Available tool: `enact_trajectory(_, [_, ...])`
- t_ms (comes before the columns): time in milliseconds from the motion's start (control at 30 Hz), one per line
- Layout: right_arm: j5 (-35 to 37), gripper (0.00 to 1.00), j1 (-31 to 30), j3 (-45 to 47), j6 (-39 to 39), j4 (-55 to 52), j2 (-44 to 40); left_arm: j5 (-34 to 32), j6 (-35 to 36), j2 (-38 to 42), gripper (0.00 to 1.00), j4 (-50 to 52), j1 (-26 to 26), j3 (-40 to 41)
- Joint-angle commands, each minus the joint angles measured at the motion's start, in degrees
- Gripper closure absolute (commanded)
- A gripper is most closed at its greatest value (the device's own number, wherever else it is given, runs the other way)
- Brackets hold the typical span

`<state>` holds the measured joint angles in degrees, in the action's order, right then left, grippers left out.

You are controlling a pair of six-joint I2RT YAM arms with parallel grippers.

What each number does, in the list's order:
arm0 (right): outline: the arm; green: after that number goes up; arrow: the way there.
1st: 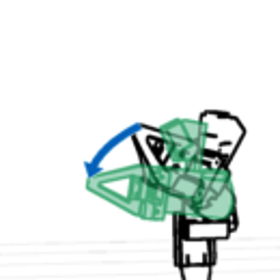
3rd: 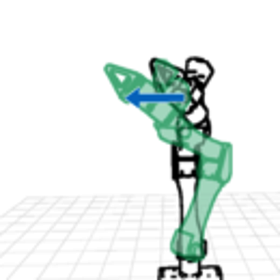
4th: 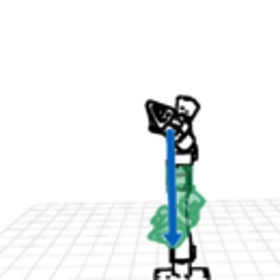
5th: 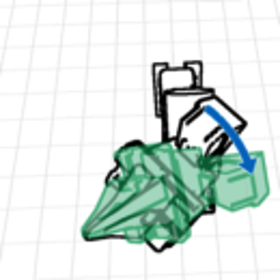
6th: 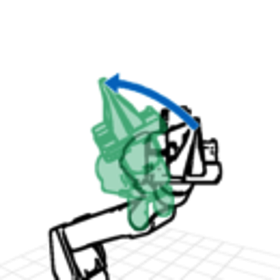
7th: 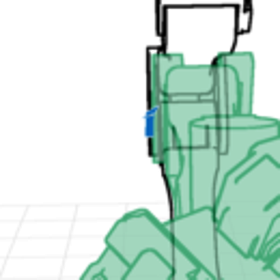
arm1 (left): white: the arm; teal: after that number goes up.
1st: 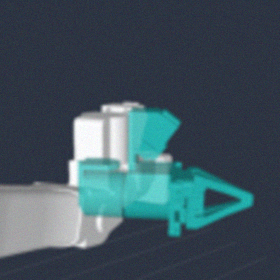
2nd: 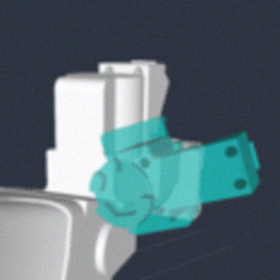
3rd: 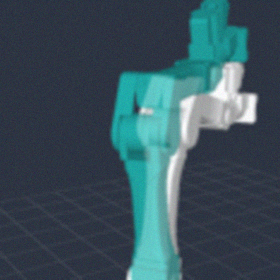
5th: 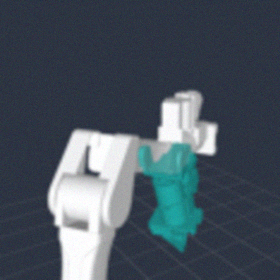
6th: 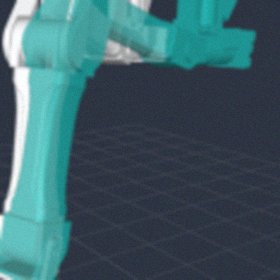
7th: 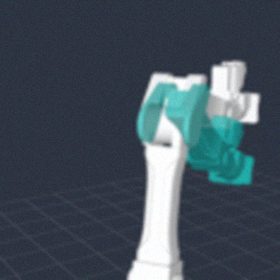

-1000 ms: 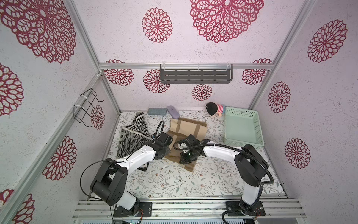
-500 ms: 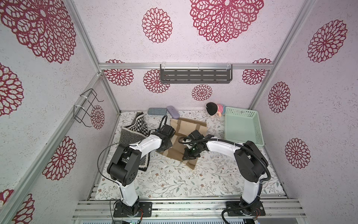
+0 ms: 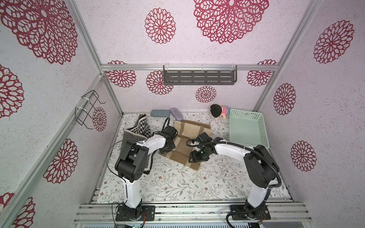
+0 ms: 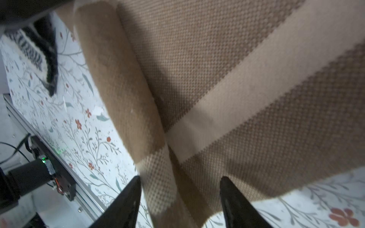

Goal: Roll up the scarf and place it into the basket
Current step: Roll the scarf at the center of the board.

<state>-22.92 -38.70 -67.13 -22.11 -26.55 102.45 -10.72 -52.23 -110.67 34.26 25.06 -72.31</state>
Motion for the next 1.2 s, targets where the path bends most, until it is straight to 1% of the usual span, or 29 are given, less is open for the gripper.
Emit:
enact_trajectory(0, [-2.57,0.32,-0.1,3.09,-1.36,4.34,-4.85,-0.53,-0.2,-1.3,1.0,0.55,-0.71,-0.72])
enact_trajectory(100, [-2.07,0.33,-0.5,5.68,-2.61,5.74,-5.6,-0.3,-0.75,-3.38,1.0,0.24,-0.71,-0.98])
enact_trajectory(167, [-1.13,0.37,-0.59,6.82,-3.23,6.46,-5.19,-0.01,-1.03,-2.64,0.99,-0.53,-0.71,-0.53])
enact_trajectory(200, [-0.17,0.41,-0.59,7.01,-3.54,6.52,-4.64,0.21,-1.12,-2.44,0.97,-1.0,-0.7,-0.17])
enact_trajectory(267, [2.07,0.5,-0.54,6.42,-3.94,6.5,-3.24,0.48,-0.97,0.26,0.89,-1.54,-0.69,0.45])
enact_trajectory(333, [4.47,0.56,-0.5,4.89,-4.25,5.72,-1.33,0.84,-0.7,2.23,0.81,-2.1,-0.71,1.56])
enact_trajectory(400, [5.0,0.63,-0.41,3.33,-4.51,5.17,0.5,1.22,-0.44,4.72,0.76,-2.76,-0.67,3.03])
enact_trajectory(467, [4.75,0.66,-0.41,2.85,-5.23,5.59,1.48,1.8,-0.25,7.8,0.63,-4.34,-0.65,5.45])
enact_trajectory(533, [5.44,0.67,-0.33,2.47,-5.82,5.32,2.03,3.04,0.64,11.09,0.57,-6.26,-0.54,7.75])
enact_trajectory(567, [6.12,0.68,-0.33,2.28,-5.88,4.84,2.21,3.64,1.22,12.54,0.56,-7.32,-0.39,8.75])
enact_trajectory(600, [7.34,0.67,-0.33,2.02,-6.04,4.17,2.31,4.68,2.02,14.03,0.56,-8.75,-0.11,9.87])
enact_trajectory(700, [11.38,0.57,-0.33,1.16,-6.3,1.97,2.45,7.13,2.56,16.1,0.6,-11.25,1.07,11.72])
enact_trajectory(767, [12.52,0.51,-0.41,1.13,-6.54,1.88,2.32,9.79,2.95,15.42,0.61,-13.14,1.58,11.67])
enact_trajectory(833, [13.05,0.48,-0.41,1.22,-6.81,2.1,1.93,11.25,3.14,13.51,0.66,-14.69,1.98,10.83])
enact_trajectory(900, [14.37,0.44,-0.41,1.05,-6.77,1.53,1.38,11.68,3.28,11.12,0.7,-15.16,1.93,9.39])
enact_trajectory(967, [16.43,0.39,-0.5,0.95,-6.16,0.3,0.08,10.7,3.44,9.82,0.74,-14.79,1.8,8.53])
enact_trajectory(1067, [20.42,0.33,-0.59,1.77,-5.06,-1.03,-3.6,9.34,3.28,8.78,0.78,-15.5,1.22,8.95])
enact_trajectory(1167, [23.76,0.32,-0.89,2.34,-4.08,-1.99,-7.36,10.89,2.96,7.73,0.79,-17.89,0.74,9.98])
